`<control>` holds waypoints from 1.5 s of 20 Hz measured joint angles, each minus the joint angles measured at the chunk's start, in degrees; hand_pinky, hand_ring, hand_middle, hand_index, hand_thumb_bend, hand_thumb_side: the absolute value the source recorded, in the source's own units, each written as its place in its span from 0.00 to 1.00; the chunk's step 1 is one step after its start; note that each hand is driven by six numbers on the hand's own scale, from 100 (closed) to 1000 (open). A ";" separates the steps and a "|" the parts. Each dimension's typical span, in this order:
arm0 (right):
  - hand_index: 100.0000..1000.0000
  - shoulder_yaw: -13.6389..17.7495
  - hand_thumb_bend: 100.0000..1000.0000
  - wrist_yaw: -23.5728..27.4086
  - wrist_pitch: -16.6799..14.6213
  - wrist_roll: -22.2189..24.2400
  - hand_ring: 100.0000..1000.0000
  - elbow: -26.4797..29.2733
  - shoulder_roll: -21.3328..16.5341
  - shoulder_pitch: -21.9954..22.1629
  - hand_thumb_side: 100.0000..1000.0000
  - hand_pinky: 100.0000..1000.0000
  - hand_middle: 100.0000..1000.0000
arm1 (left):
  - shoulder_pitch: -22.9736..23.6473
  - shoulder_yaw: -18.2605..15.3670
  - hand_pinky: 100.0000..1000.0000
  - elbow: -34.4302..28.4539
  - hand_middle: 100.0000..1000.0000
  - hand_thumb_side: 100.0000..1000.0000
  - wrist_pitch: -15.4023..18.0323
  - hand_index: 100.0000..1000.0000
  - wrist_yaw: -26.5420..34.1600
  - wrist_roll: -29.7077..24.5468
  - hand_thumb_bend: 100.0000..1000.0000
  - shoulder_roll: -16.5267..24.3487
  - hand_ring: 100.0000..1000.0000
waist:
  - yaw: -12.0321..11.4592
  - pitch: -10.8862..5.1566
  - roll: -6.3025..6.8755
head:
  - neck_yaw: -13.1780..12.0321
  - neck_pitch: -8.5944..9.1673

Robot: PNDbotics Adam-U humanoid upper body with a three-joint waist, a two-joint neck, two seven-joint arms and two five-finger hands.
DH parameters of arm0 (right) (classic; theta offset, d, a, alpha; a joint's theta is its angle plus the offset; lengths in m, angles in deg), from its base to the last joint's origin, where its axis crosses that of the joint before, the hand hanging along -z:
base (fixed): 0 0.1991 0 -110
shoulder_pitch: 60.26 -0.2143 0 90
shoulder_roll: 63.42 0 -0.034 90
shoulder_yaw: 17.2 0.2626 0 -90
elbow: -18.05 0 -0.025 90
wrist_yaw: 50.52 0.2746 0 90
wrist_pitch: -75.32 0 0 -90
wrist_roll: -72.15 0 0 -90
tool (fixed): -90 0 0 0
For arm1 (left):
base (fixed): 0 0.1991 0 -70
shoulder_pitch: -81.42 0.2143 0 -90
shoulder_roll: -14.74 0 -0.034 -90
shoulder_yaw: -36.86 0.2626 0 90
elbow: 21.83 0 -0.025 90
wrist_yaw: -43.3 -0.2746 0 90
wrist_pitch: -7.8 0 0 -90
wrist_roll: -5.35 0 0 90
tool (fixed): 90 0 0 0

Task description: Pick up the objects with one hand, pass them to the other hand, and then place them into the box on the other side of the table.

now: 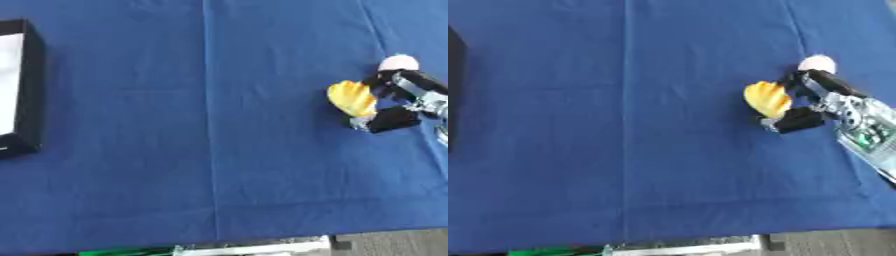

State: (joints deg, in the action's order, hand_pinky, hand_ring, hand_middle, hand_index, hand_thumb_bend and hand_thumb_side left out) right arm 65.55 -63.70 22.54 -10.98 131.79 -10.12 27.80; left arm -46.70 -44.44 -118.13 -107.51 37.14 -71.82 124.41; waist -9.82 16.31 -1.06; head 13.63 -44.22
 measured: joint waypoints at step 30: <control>0.75 -1.21 0.32 -8.41 3.39 -0.28 0.71 -1.45 -0.03 -2.24 0.00 0.76 0.66 | 0.41 0.00 0.68 0.00 0.58 0.63 -0.37 0.71 -0.02 -0.27 0.00 -0.99 0.67 | -0.30 1.36 0.37 | 2.12 0.03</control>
State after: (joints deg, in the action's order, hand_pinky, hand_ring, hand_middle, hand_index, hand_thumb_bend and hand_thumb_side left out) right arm 64.35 -72.11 25.92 -11.26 130.34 -10.15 25.56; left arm -46.28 -44.44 -118.13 -107.88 37.11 -72.09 123.42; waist -10.12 17.67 -0.68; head 15.75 -44.19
